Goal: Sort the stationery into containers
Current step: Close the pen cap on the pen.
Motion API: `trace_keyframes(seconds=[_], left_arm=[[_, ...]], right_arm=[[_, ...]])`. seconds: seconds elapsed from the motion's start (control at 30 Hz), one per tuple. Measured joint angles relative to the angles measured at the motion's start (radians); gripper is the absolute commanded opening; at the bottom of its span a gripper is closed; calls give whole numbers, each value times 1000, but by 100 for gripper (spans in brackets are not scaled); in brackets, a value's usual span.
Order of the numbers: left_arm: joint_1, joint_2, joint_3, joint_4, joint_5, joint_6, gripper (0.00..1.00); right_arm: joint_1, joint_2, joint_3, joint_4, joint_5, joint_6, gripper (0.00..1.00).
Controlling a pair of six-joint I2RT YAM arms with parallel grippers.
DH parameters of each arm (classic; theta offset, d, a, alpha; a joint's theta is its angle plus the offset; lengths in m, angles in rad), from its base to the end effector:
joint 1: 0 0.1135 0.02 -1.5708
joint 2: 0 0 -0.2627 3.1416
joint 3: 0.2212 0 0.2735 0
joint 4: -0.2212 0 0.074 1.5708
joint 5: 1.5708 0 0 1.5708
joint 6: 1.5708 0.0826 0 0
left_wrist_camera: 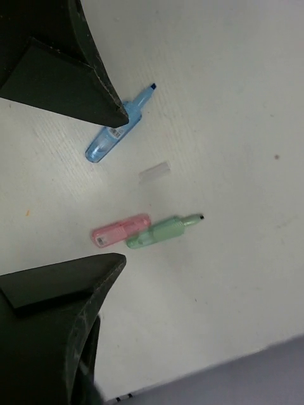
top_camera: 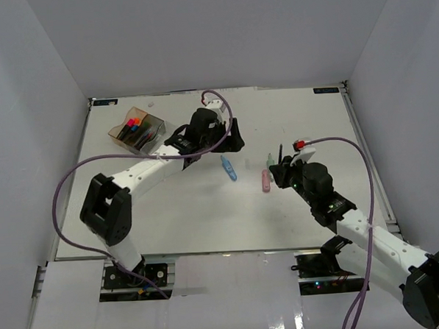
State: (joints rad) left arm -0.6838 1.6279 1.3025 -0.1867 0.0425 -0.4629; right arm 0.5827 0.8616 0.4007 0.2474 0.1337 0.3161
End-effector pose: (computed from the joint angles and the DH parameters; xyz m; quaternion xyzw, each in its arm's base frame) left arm 0.3415 -0.2829 0.2706 0.1058 0.8565 -0.2893 0.4142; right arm 0.2289 0.1377 0.2149 -0.0617 0.7754 0.2253 0.5867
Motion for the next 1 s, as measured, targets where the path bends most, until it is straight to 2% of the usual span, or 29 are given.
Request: trace_keyframes(seconds=[0.2,0.47,0.67,1.0], left_arm=[[-2,281,134,-121,-11,-64,79],[-30,542,410,-224,-49,-89,59],[-48,650,531,-274,-67,-99,51],[-77,680,540,-306,-108,-111,44]], right_arm=[[-7,-119,-31,-31,100,-2,8],[-23,-129,-65,-68,126,-2,8],[-27,-138,-76,-66,126,-2,8],[-40,-150,-90,-66,116,-2,8]])
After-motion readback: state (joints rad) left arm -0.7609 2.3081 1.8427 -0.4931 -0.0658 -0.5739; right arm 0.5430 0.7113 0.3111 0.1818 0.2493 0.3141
